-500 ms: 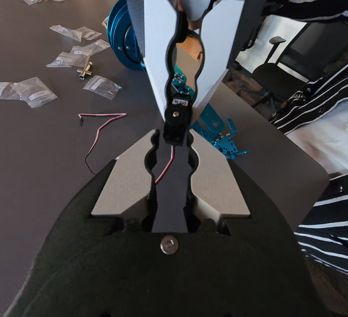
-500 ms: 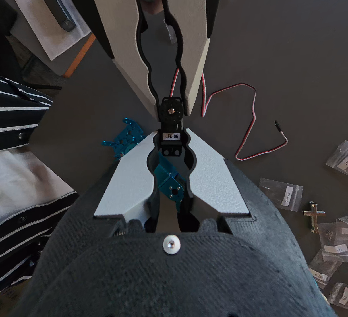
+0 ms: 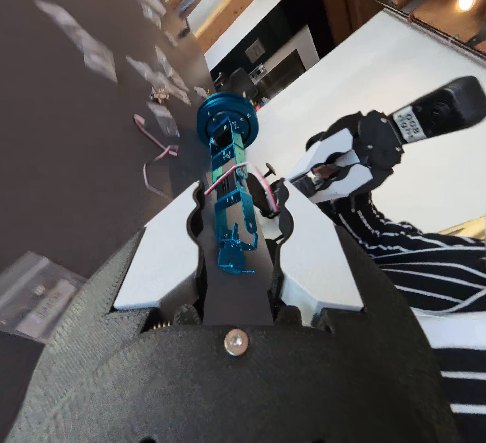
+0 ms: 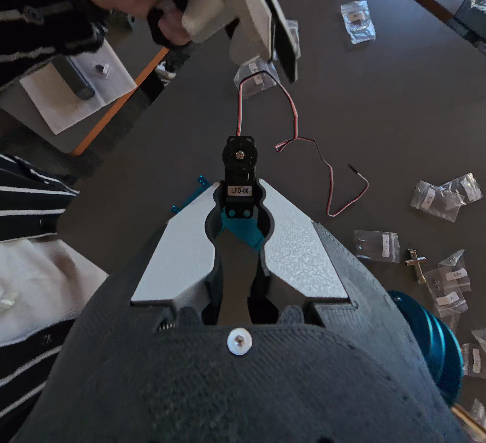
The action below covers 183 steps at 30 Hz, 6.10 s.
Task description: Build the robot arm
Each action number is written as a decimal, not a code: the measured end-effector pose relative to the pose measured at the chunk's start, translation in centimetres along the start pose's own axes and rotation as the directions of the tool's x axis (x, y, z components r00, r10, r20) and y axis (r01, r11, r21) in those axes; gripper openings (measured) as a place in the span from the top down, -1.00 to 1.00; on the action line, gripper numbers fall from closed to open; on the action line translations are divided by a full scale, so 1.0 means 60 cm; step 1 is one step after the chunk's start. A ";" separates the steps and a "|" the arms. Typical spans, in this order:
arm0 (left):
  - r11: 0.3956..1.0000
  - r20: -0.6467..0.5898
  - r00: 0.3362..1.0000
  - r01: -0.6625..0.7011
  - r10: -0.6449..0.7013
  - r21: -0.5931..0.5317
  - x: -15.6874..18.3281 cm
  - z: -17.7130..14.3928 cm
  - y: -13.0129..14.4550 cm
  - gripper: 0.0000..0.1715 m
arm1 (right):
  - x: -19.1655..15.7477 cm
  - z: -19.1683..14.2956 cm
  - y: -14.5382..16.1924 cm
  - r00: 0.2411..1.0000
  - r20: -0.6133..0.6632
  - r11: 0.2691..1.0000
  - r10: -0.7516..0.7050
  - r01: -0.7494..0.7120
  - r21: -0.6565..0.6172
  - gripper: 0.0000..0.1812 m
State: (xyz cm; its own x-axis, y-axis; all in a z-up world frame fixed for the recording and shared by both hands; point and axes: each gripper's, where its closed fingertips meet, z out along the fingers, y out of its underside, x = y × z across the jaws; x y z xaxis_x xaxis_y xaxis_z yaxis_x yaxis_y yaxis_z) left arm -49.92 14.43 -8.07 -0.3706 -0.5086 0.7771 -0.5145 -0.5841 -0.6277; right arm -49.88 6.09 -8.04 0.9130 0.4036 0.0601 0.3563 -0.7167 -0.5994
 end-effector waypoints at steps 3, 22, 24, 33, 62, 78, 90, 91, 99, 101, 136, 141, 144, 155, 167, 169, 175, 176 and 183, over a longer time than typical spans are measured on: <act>0.995 -0.049 0.994 0.099 -0.097 0.028 0.017 0.020 0.042 0.37 | -0.030 -0.006 0.008 0.999 -0.038 0.997 0.037 -0.034 0.071 0.77; 0.960 -0.261 0.956 0.189 -0.131 0.209 0.059 0.041 0.081 0.99 | -0.086 0.006 0.103 0.981 0.000 0.975 0.196 -0.195 0.104 0.77; 0.950 -0.294 0.945 0.215 -0.144 0.225 0.060 0.036 0.080 1.00 | -0.094 0.007 0.110 0.967 0.052 0.961 0.248 -0.252 0.111 0.77; 0.982 -0.134 0.975 0.186 -0.179 0.042 0.040 0.044 0.101 0.26 | -0.098 -0.019 0.061 0.993 0.026 0.988 0.119 -0.121 0.099 0.77; 0.626 0.430 0.479 -0.710 0.765 -0.323 -0.048 0.091 0.020 0.55 | -0.063 -0.104 -0.017 0.997 0.078 0.998 -0.009 0.004 0.066 0.77; 0.599 0.331 0.528 -0.783 0.782 -0.167 -0.003 0.125 0.016 0.42 | -0.041 -0.097 0.029 0.978 0.152 0.977 0.141 -0.162 0.138 0.78; 0.579 0.318 0.614 -0.789 0.723 0.205 0.094 0.060 -0.045 1.00 | -0.044 -0.083 0.056 0.932 0.245 0.947 0.267 -0.301 0.115 0.77; 0.579 0.299 0.609 -0.792 0.734 0.194 0.096 0.062 -0.036 1.00 | -0.045 -0.080 0.060 0.922 0.259 0.939 0.288 -0.325 0.115 0.77; 0.601 0.437 0.590 -0.788 0.679 0.131 0.094 0.022 -0.032 1.00 | -0.064 -0.038 0.120 0.847 0.313 0.892 0.430 -0.451 -0.005 0.78; 0.619 0.435 0.597 -0.778 0.674 0.108 0.103 0.020 -0.031 1.00 | -0.064 -0.025 0.135 0.867 0.269 0.903 0.420 -0.428 -0.032 0.78; 0.708 0.410 0.609 -0.692 0.679 -0.143 0.140 0.012 0.063 1.00 | -0.044 0.036 0.183 0.944 -0.116 0.933 0.308 -0.324 -0.155 0.77; 0.709 0.395 0.608 -0.677 0.689 -0.195 0.138 0.002 0.078 1.00 | -0.043 0.035 0.182 0.949 -0.124 0.940 0.290 -0.307 -0.147 0.77; 0.718 0.403 0.603 -0.643 0.689 -0.267 0.114 -0.014 0.096 1.00 | -0.043 0.035 0.183 0.949 -0.123 0.943 0.290 -0.306 -0.133 0.77; 0.745 0.456 0.597 -0.440 0.660 -0.502 0.003 -0.060 0.133 1.00 | -0.044 0.032 0.182 0.947 -0.119 0.946 0.298 -0.310 -0.093 0.77; 0.756 0.494 0.630 -0.243 0.600 -0.608 -0.044 -0.110 0.177 1.00 | -0.046 0.030 0.174 0.952 -0.115 0.952 0.285 -0.295 -0.078 0.77; 0.760 0.503 0.632 -0.222 0.589 -0.611 -0.049 -0.112 0.175 1.00 | -0.045 0.031 0.175 0.951 -0.115 0.952 0.286 -0.295 -0.077 0.77; 0.722 0.535 0.565 -0.169 0.629 -0.671 -0.081 -0.115 0.154 1.00 | -0.045 0.033 0.176 0.949 -0.120 0.951 0.290 -0.300 -0.075 0.77; 0.711 0.533 0.557 -0.157 0.637 -0.686 -0.087 -0.115 0.152 1.00 | -0.046 0.034 0.177 0.950 -0.121 0.951 0.289 -0.300 -0.077 0.77; 0.727 0.520 0.597 -0.164 0.611 -0.666 -0.104 -0.080 0.126 1.00 | -0.047 0.034 0.179 0.946 -0.131 0.950 0.295 -0.305 -0.064 0.77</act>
State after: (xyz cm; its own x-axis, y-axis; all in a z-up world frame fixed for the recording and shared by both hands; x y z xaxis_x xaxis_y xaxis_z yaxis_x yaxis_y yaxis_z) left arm -55.19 16.22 -17.46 -0.1338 -0.9894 0.0569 -0.8287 0.0802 -0.5539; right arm -49.02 -1.57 -16.28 0.9953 0.0961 -0.0151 0.0730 -0.8406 -0.5368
